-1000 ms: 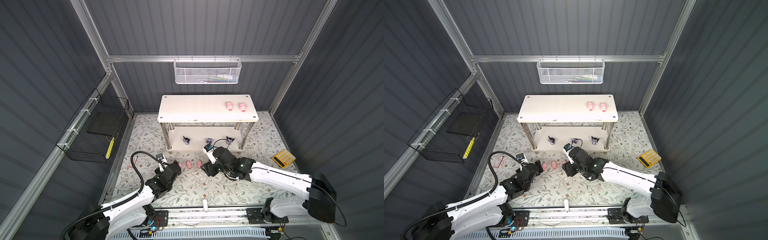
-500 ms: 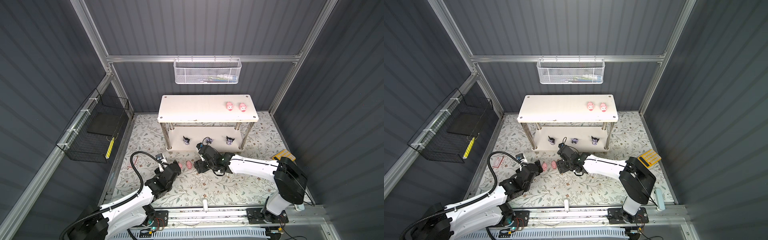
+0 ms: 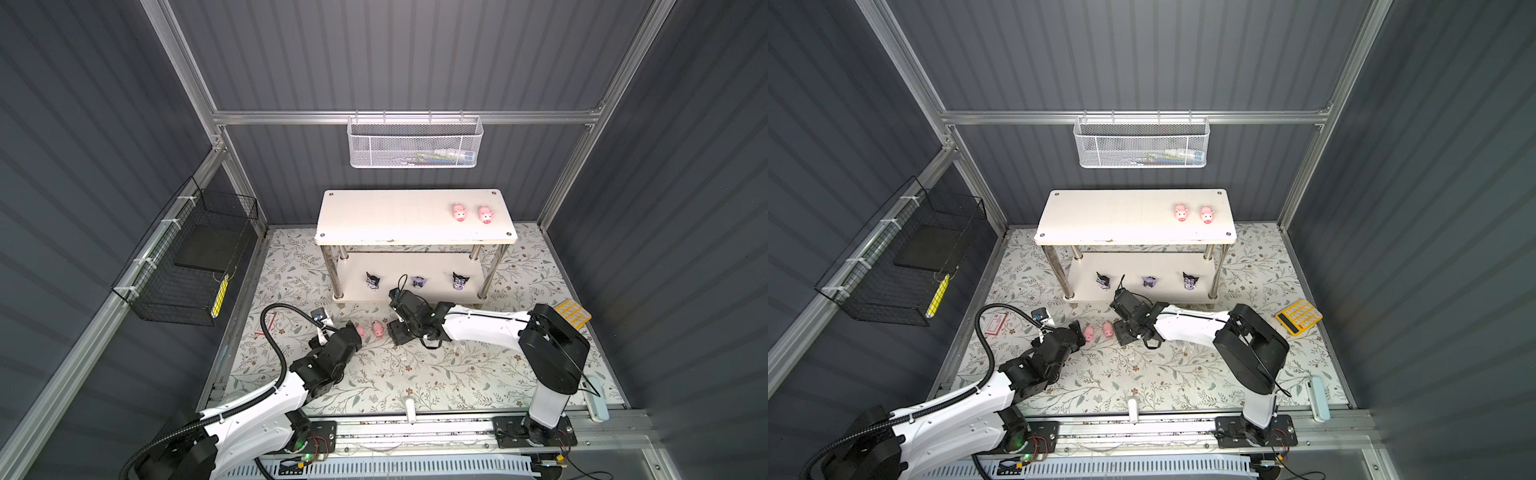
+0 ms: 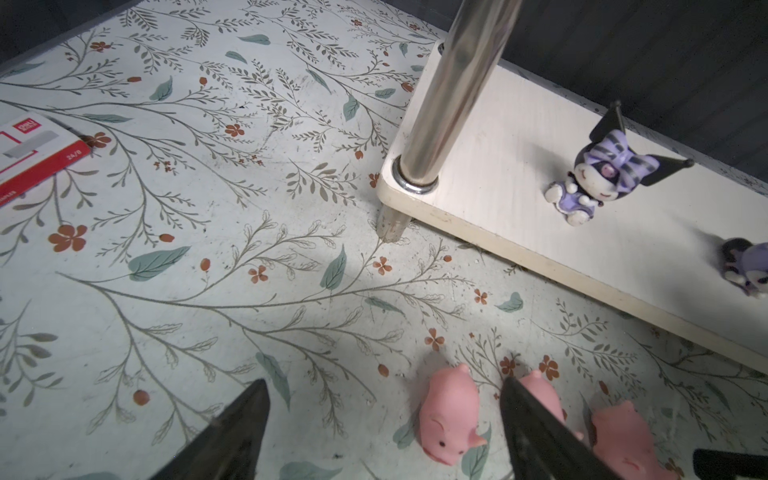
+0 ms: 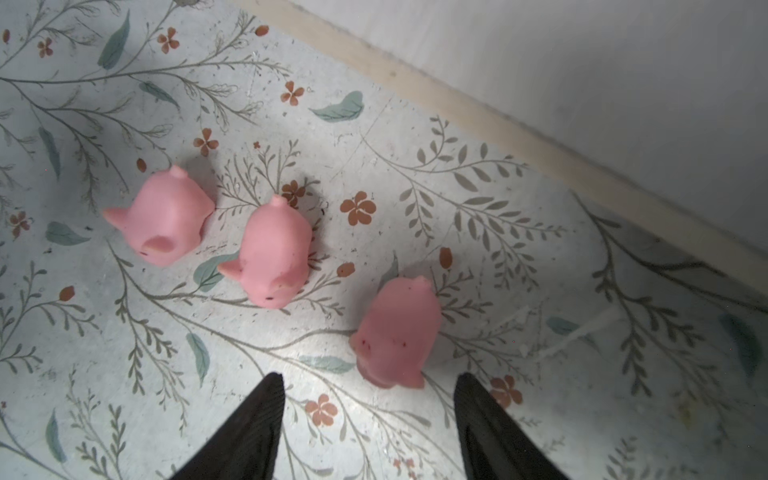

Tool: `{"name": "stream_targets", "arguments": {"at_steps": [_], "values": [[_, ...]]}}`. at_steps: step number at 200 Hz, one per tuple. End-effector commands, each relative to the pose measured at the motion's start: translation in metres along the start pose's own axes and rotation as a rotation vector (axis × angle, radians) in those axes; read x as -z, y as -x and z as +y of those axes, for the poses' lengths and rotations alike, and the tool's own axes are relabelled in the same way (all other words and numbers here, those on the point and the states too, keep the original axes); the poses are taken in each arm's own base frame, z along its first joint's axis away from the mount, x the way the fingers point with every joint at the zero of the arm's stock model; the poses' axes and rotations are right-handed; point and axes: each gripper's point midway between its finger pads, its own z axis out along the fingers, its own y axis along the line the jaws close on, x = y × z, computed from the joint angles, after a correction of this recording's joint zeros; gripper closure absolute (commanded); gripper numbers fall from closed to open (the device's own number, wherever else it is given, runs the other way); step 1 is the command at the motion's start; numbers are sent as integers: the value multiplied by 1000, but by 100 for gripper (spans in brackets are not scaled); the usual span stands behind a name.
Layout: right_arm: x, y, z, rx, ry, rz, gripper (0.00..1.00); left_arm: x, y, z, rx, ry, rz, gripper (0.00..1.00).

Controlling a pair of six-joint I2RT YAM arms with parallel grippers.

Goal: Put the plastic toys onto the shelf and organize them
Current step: 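Lower the right gripper around the pink pig nearest it and close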

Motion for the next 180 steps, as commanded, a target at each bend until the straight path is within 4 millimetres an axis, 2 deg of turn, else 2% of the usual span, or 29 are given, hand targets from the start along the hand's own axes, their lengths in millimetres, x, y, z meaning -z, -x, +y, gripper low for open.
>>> {"name": "stream_targets", "arguments": {"at_steps": [1, 84, 180], "values": [[-4, 2, -3, 10, -16, 15, 34, 0, 0, 11, 12, 33, -14, 13], [-21, -3, -10, -8, -21, 73, 37, 2, -2, 17, 22, 42, -15, 13], [-32, -8, -12, -5, -33, 119, 49, 2, -1, 17, 24, 41, -18, 13]]}}
